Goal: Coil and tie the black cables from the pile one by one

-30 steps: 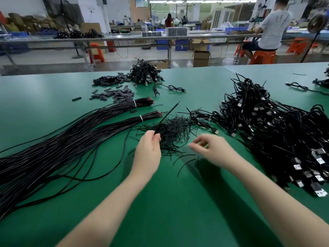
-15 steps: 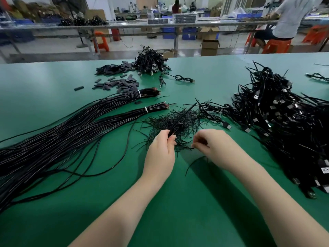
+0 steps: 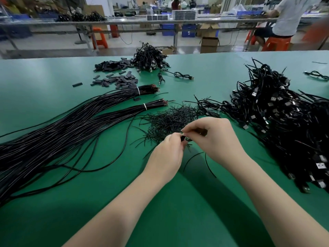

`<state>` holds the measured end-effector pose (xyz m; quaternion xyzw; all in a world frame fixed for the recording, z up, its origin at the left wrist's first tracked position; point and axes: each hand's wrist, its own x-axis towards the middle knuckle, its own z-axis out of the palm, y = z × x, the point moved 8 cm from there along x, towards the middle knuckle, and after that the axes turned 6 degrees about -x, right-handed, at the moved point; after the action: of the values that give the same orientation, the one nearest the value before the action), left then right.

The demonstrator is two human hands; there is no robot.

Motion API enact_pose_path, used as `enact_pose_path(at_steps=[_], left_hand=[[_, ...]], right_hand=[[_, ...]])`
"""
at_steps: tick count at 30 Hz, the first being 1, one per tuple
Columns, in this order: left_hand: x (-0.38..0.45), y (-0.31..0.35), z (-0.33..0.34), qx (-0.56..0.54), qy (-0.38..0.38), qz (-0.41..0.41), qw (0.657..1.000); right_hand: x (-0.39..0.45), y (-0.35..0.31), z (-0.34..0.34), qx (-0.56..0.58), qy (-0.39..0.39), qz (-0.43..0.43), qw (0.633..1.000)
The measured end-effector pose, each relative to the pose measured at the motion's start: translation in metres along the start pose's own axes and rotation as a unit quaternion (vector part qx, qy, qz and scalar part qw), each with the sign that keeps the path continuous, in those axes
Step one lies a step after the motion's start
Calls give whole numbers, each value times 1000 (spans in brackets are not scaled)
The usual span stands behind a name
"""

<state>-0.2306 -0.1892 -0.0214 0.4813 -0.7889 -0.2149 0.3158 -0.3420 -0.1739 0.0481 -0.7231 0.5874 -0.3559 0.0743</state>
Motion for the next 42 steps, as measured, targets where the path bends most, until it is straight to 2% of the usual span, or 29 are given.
enact_pose_path(at_steps=[3, 8, 11, 14, 17, 19, 20, 22, 24, 26, 28, 29, 30, 32, 35, 39, 42], left_hand=[[-2, 4, 2, -18, -20, -4, 1000], [-2, 1, 1, 2, -12, -25, 1000], [-2, 0, 3, 37, -7, -16, 999], [0, 6, 1, 89, 16, 27, 996], [-2, 17, 1, 155, 26, 88, 984], [-5, 27, 4, 195, 11, 143, 970], [-7, 33, 5, 204, 6, 176, 963], [-10, 45, 6, 196, 3, 251, 948], [-17, 59, 5, 162, 8, 319, 934], [-24, 66, 6, 124, 18, 346, 930], [-23, 59, 5, 47, 28, 290, 956], [-20, 50, 2, -26, 30, 229, 973], [-16, 40, -1, -111, 35, 160, 980], [-12, 21, -9, -235, 86, 51, 967], [-12, 4, -15, -302, 154, -31, 940], [-10, -13, -5, -334, 148, -110, 925], [-7, -24, -3, -371, 154, -132, 906]], right_hand=[[0, 5, -2, 45, -1, 26, 999], [-1, 7, 5, 48, -46, 40, 997], [-1, 9, 5, -6, -56, 46, 997], [1, 6, -4, -108, -44, 26, 993], [2, -3, -7, -220, -73, -39, 972], [3, -4, -6, -230, -114, -80, 963], [3, 1, -8, -191, -135, -74, 969], [3, 24, -11, -28, -189, 3, 982], [-6, 47, -5, 132, -258, 73, 954], [-21, 56, 11, 239, -324, 107, 909], [-25, 55, 27, 374, -311, 151, 860], [-23, 54, 35, 431, -275, 177, 841], [-19, 52, 41, 462, -228, 186, 837], [-10, 44, 49, 436, -138, 164, 874], [-6, 35, 49, 356, -41, 138, 923], [-9, 34, 42, 273, 3, 127, 954], [-12, 34, 43, 221, 6, 123, 967]])
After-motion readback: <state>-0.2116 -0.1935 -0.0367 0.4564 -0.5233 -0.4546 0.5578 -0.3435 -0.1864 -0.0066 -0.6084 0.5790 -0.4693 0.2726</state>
